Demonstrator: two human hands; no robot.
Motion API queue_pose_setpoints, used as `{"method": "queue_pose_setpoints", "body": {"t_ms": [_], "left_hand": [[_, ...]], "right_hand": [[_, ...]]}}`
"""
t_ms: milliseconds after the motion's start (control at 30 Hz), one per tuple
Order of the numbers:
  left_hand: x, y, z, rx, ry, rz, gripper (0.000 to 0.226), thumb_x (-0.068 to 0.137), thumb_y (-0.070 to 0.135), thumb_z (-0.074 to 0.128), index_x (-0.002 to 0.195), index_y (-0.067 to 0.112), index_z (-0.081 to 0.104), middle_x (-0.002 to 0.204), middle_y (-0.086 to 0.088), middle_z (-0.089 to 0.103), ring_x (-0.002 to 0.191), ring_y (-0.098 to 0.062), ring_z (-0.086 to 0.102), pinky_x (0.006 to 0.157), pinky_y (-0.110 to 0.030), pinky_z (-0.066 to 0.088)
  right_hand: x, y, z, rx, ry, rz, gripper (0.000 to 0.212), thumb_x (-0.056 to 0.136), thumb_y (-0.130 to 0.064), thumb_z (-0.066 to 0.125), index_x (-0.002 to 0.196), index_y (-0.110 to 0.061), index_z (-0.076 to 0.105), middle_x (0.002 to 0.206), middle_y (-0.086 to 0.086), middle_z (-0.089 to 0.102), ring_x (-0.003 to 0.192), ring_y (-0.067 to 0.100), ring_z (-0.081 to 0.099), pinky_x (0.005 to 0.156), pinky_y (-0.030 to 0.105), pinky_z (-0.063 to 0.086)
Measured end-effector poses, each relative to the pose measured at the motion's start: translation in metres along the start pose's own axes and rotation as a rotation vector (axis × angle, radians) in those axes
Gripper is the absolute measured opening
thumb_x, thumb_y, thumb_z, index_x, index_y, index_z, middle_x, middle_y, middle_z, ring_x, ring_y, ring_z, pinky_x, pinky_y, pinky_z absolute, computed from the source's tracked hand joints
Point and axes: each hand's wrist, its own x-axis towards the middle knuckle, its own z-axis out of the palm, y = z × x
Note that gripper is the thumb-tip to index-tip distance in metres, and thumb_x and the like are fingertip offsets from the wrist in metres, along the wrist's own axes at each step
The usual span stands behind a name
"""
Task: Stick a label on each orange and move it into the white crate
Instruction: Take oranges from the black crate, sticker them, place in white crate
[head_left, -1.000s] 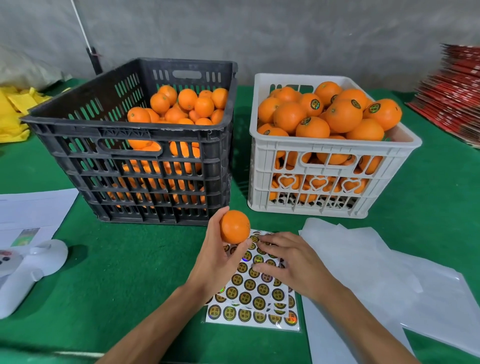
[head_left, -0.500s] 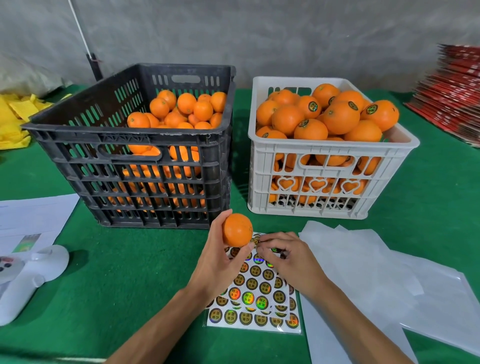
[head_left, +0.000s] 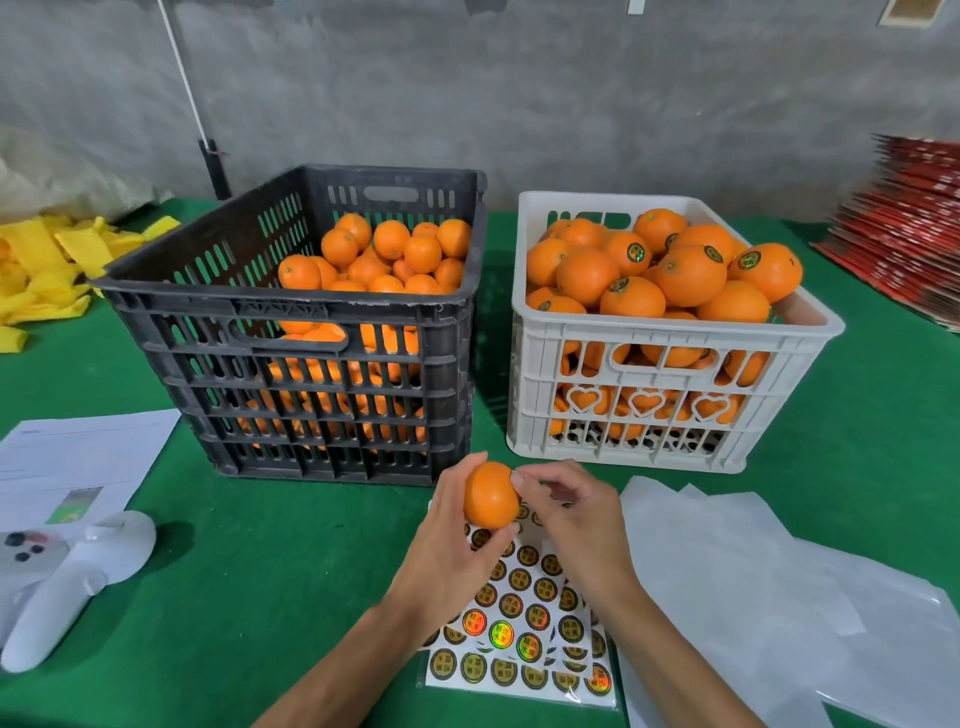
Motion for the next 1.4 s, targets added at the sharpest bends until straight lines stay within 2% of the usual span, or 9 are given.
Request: {"method": "queue_pose_setpoints", "body": {"t_ms": [167,333,567,667,800,967,1100,1233,1400], "left_hand": [[0.002,-0.004,-0.001,-0.028,-0.006,-0.010,0.080,0.094,0.040,0.077,0.150,0.061,0.024,0.146,0.035,0.035,0.130,0.009,0.048,0.094,-0.002,0.044],[0.004,-0.004,-0.001,-0.049,0.084,0.014,0.083,0.094,0.029,0.079,0.148,0.065,0.027,0.147,0.035,0.032,0.123,0.013,0.051,0.085,-0.004,0.048],[0.047,0.085,-0.026,0.064,0.153,0.307,0.083,0.097,0.024,0.068,0.152,0.064,0.021,0.158,0.034,0.020,0.127,0.022,0.042,0.093,-0.021,0.057],[0.093,0.143,-0.055,0.232,0.157,0.458,0.081,0.097,0.019,0.064,0.161,0.045,0.022,0.166,0.022,0.018,0.133,-0.004,0.052,0.099,-0.034,0.056],[0.160,0.187,-0.096,0.533,0.225,0.567,0.058,0.096,0.023,0.069,0.150,0.022,0.048,0.151,0.004,0.047,0.128,-0.021,0.056,0.102,-0.038,0.050],[0.235,0.155,-0.167,0.600,0.177,0.114,0.043,0.100,0.031,0.066,0.140,0.017,0.057,0.135,-0.008,0.061,0.125,-0.029,0.059,0.100,-0.044,0.050],[0.275,0.104,-0.209,0.664,0.058,-0.147,0.037,0.094,0.025,0.075,0.128,0.015,0.065,0.122,-0.012,0.068,0.118,-0.032,0.064,0.096,-0.039,0.052],[0.307,0.075,-0.213,0.676,-0.236,-0.369,0.049,0.093,0.017,0.078,0.139,0.019,0.062,0.135,-0.016,0.063,0.125,-0.036,0.061,0.092,-0.045,0.056],[0.352,0.065,-0.201,0.984,-0.596,-0.558,0.073,0.092,0.045,0.078,0.155,0.030,0.044,0.154,-0.008,0.049,0.117,-0.031,0.066,0.087,-0.044,0.059]], "right_hand": [[-0.009,-0.001,0.001,-0.001,-0.036,-0.001,0.018,0.087,-0.034,0.081,0.105,-0.031,0.081,0.110,-0.014,0.071,0.108,0.008,0.067,0.096,0.026,0.054],[-0.022,-0.009,0.015,-0.489,-0.086,-0.150,0.065,0.084,-0.066,0.068,0.142,-0.037,0.057,0.131,-0.031,0.048,0.121,-0.003,0.051,0.100,0.016,0.044],[0.014,-0.077,0.007,-0.661,0.228,-0.397,0.085,0.078,-0.052,0.083,0.148,-0.014,0.054,0.139,0.006,0.065,0.121,0.025,0.066,0.096,0.029,0.048],[0.060,-0.128,-0.018,-0.586,0.317,-0.529,0.082,0.089,-0.061,0.062,0.152,-0.011,0.047,0.144,0.008,0.060,0.126,0.019,0.058,0.100,0.027,0.046],[0.135,-0.178,-0.049,-0.657,0.392,-0.559,0.076,0.097,-0.048,0.065,0.157,-0.012,0.036,0.158,0.009,0.045,0.142,0.025,0.046,0.108,0.042,0.047],[0.209,-0.199,-0.070,-0.905,0.332,-0.435,0.067,0.104,-0.047,0.053,0.158,-0.010,0.035,0.167,0.010,0.028,0.145,0.033,0.041,0.105,0.046,0.045],[0.218,-0.179,-0.056,-0.938,0.294,-0.420,0.059,0.104,-0.047,0.051,0.152,-0.012,0.047,0.161,0.008,0.042,0.145,0.027,0.041,0.112,0.043,0.041],[0.219,-0.165,-0.022,-0.943,0.249,-0.480,0.050,0.104,-0.043,0.053,0.143,-0.014,0.059,0.147,0.007,0.059,0.136,0.025,0.052,0.110,0.038,0.042],[0.227,-0.143,-0.005,-0.940,0.190,-0.521,0.048,0.103,-0.043,0.054,0.142,-0.015,0.060,0.144,0.005,0.061,0.137,0.021,0.052,0.117,0.032,0.036]]}}
